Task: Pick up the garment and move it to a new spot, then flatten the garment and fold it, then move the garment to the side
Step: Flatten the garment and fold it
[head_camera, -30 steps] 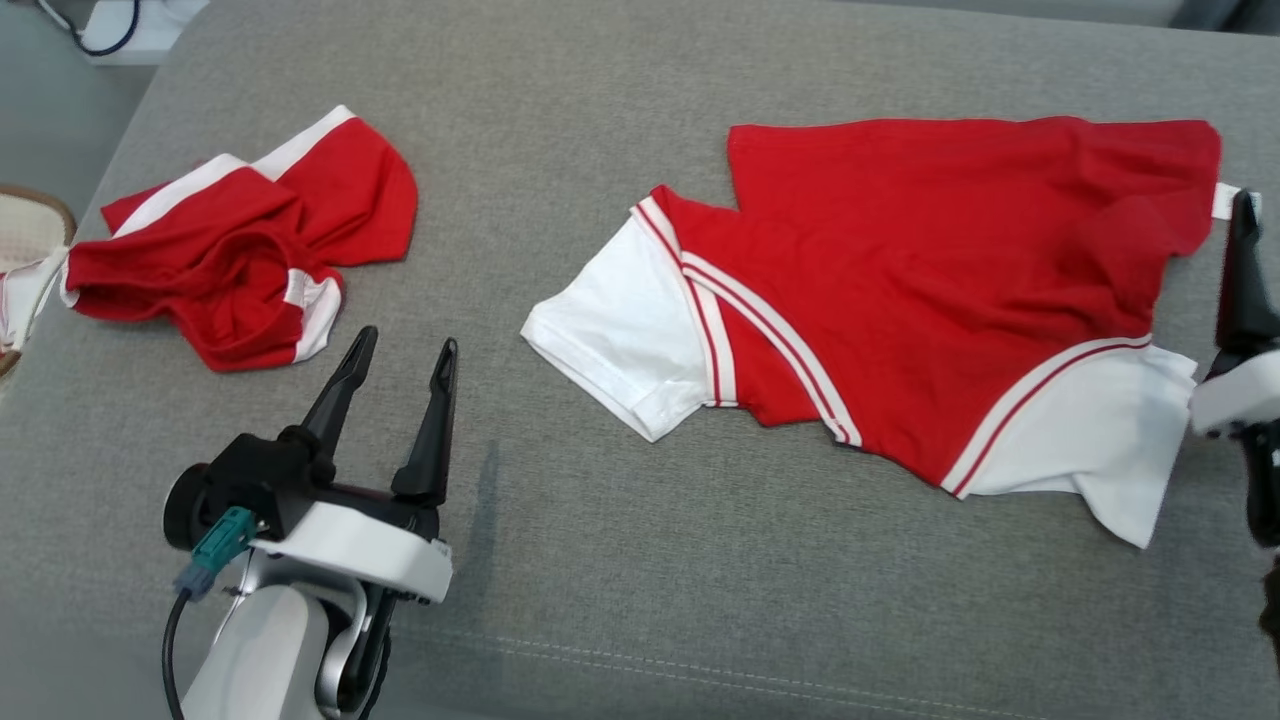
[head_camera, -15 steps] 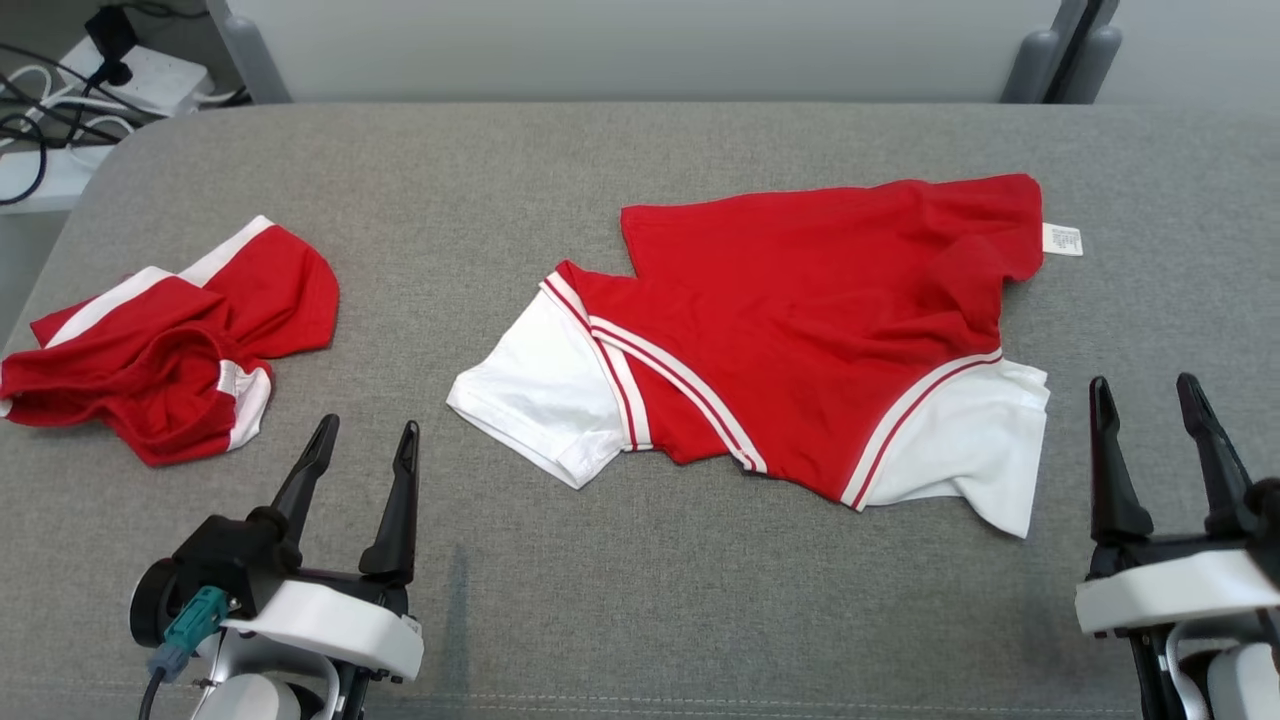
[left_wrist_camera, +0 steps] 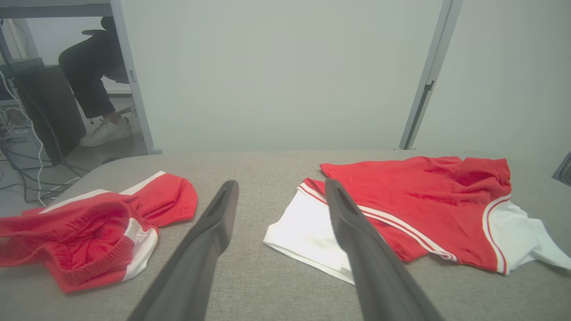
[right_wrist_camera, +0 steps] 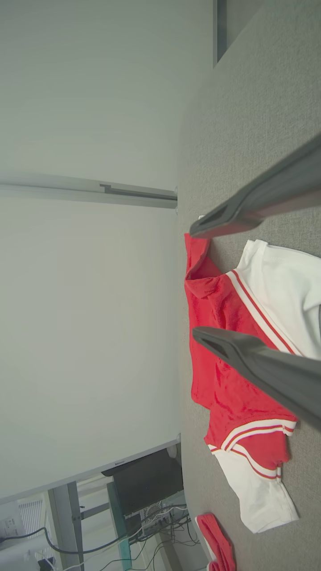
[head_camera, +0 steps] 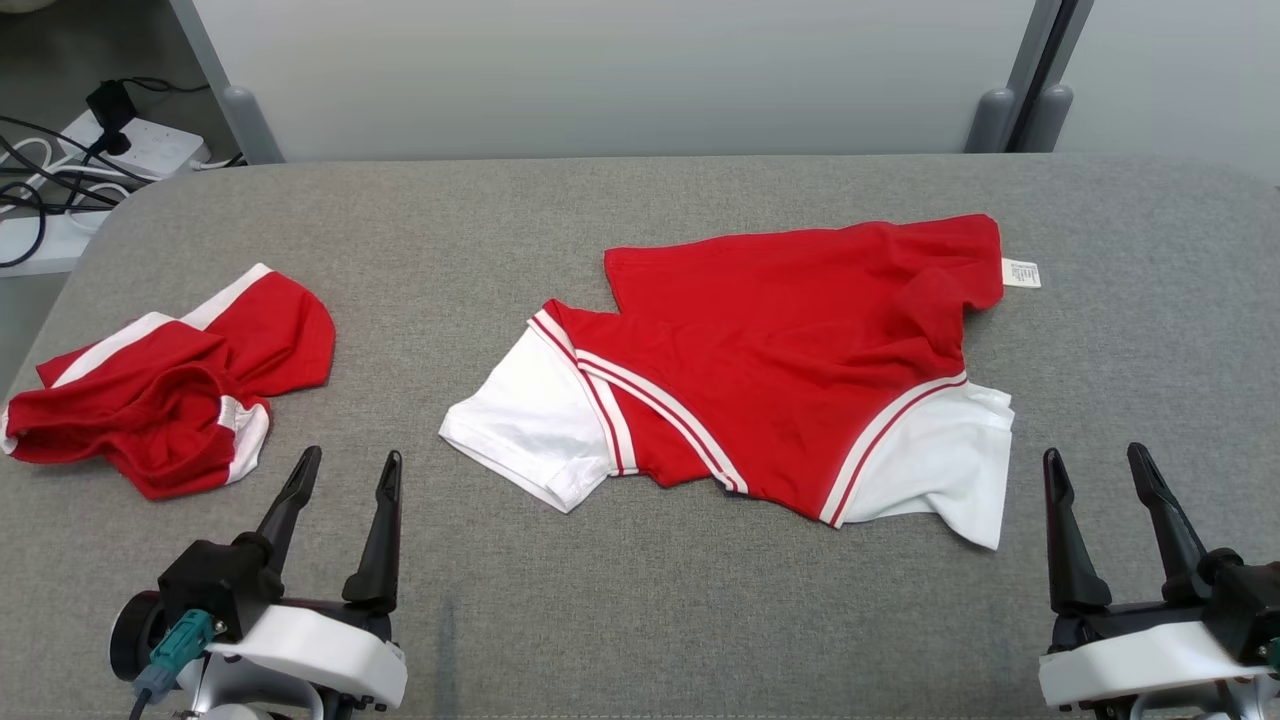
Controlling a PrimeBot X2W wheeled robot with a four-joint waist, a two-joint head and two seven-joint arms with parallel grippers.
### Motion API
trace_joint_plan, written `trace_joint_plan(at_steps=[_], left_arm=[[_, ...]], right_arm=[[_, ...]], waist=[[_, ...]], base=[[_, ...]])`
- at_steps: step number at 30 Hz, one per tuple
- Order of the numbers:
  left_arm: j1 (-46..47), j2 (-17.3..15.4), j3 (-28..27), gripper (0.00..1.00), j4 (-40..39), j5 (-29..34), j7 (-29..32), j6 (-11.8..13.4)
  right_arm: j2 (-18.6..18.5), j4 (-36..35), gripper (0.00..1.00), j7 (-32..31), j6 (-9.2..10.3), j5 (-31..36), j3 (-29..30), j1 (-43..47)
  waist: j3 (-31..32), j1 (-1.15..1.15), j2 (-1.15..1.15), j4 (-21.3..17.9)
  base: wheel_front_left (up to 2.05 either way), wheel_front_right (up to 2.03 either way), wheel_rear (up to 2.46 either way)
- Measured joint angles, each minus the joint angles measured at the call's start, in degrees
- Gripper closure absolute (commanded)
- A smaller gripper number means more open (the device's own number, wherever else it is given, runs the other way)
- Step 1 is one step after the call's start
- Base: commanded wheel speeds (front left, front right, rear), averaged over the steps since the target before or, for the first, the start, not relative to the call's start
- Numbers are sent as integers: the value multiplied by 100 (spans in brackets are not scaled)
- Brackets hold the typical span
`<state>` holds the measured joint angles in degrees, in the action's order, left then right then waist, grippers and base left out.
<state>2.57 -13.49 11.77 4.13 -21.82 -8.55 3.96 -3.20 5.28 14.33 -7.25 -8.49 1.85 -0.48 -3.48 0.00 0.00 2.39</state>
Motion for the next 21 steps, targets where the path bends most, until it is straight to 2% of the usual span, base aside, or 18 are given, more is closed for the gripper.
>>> trace_joint_plan(at_steps=[9, 14, 18, 21], left_arm=[[2, -2, 180, 0, -115, -4, 107, 4], [143, 78, 727, 0, -56, 14, 368, -315], [576, 360, 1361, 0, 227, 77, 584, -699], [870, 576, 1761, 0, 693, 98, 686, -891]], right_arm=[[49, -43, 0, 0, 0, -3, -22, -3], [67, -66, 0, 0, 0, -3, -42, -15], [69, -87, 0, 0, 0, -2, -102, -29], [69, -99, 0, 0, 0, -1, -225, -105]], waist=[[-55, 0, 0, 5], [-138, 0, 0, -27], [-254, 0, 0, -139], [-362, 0, 0, -272]], base=[[0, 0, 0], [0, 0, 0], [0, 0, 0], [0, 0, 0]])
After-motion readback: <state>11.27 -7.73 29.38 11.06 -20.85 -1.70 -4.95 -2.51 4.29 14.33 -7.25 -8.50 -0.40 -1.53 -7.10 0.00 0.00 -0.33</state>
